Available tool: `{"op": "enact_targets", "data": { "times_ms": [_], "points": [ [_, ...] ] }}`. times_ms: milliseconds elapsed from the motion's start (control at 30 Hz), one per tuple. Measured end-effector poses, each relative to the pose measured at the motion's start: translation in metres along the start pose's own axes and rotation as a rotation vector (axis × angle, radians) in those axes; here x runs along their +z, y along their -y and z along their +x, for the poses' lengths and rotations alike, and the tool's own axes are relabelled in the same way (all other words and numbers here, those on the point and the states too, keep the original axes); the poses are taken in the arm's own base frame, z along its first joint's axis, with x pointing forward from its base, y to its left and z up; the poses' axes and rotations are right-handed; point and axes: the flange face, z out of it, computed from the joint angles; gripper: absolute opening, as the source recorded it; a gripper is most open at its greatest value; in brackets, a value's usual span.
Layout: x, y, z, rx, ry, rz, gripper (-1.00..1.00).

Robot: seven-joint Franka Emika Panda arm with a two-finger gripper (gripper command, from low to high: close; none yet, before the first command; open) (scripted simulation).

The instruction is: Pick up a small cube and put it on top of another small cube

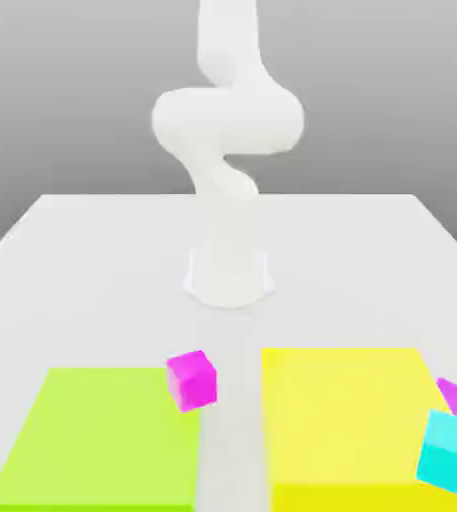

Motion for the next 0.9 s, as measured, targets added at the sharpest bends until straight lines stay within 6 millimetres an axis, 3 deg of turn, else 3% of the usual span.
{"op": "enact_targets", "data": {
  "times_ms": [200,433,533,667,900],
  "points": [
    [0.094,0.041,-0.024,-0.245,0.148,-0.033,0.0],
    [0.2,0.079,-0.081,-0.532,0.317,-0.052,0.0],
    [0.244,0.092,-0.115,-0.657,0.389,-0.053,0.0],
    [0.298,0.107,-0.175,-0.837,0.489,-0.044,0.0],
    [0.388,0.103,-0.278,-1.117,0.656,-0.035,0.0]
  ]
}}
